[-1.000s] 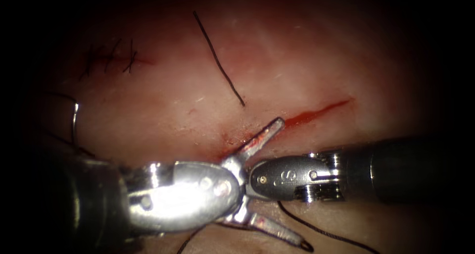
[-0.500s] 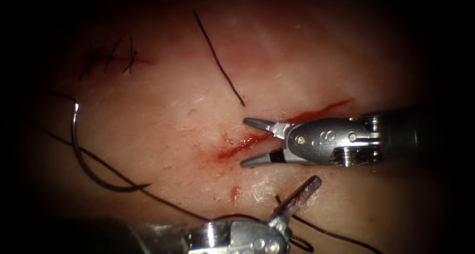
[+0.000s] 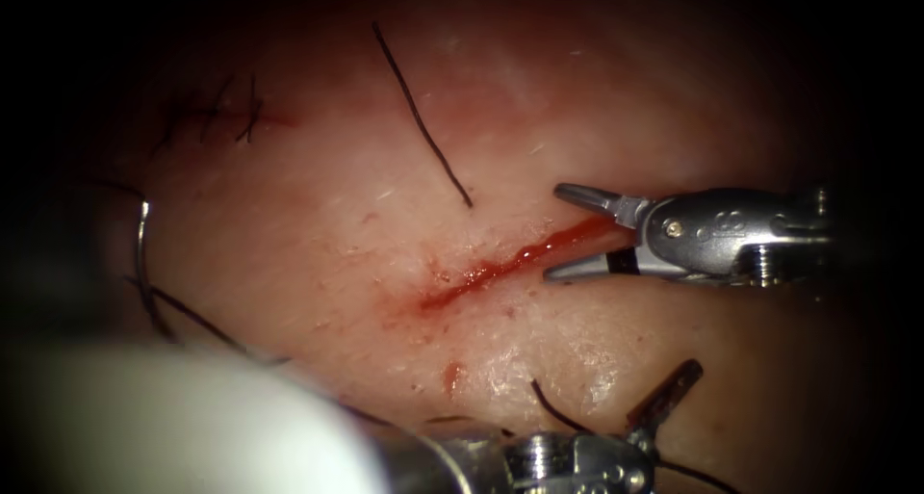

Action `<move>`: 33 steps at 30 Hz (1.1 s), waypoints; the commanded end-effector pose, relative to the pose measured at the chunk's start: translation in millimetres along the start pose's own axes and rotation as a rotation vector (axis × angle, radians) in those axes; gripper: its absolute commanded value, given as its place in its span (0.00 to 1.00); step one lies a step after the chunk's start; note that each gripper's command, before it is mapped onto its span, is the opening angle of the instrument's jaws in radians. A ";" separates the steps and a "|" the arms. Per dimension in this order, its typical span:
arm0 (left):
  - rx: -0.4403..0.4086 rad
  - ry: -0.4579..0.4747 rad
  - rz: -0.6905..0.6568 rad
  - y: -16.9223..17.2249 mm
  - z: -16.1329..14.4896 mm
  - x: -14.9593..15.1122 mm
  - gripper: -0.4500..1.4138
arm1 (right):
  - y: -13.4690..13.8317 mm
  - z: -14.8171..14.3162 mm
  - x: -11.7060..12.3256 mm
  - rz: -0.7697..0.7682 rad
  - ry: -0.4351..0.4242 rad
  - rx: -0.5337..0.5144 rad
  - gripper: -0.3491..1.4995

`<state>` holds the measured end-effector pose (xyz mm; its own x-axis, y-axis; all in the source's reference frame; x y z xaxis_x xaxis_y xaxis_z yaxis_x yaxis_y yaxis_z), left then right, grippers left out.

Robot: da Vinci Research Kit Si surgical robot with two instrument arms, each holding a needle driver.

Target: Wound Closure

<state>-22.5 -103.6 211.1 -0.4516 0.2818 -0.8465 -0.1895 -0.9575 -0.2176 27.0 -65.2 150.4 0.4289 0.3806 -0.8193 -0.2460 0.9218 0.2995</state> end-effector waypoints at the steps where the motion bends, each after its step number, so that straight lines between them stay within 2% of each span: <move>1: -0.007 -0.009 -0.001 1.0 0.9 -0.5 0.77 | -0.6 0.5 -0.4 0.000 0.001 0.001 0.85; 8: -0.064 -0.066 0.025 1.5 2.4 -2.7 0.76 | -0.9 0.5 -0.5 -0.001 0.001 0.002 0.85; 13: -0.080 -0.103 0.054 1.9 4.9 -4.2 0.76 | -1.1 0.5 -0.4 -0.001 0.001 0.001 0.85; 19: -0.084 -0.104 0.071 2.5 6.1 -4.6 0.74 | -1.3 0.7 -0.5 -0.002 0.001 0.000 0.84; 24: -0.085 -0.103 0.092 2.5 6.5 -4.9 0.66 | -1.4 0.8 -0.4 -0.002 0.001 -0.001 0.84; 33: -0.082 -0.104 0.092 2.5 7.4 -4.6 0.67 | -1.4 1.0 -0.5 -0.002 0.000 -0.006 0.84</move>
<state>-26.6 -105.7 217.7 -0.5531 0.1889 -0.8114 -0.0720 -0.9812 -0.1793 27.3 -66.0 150.4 0.4304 0.3775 -0.8199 -0.2527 0.9224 0.2921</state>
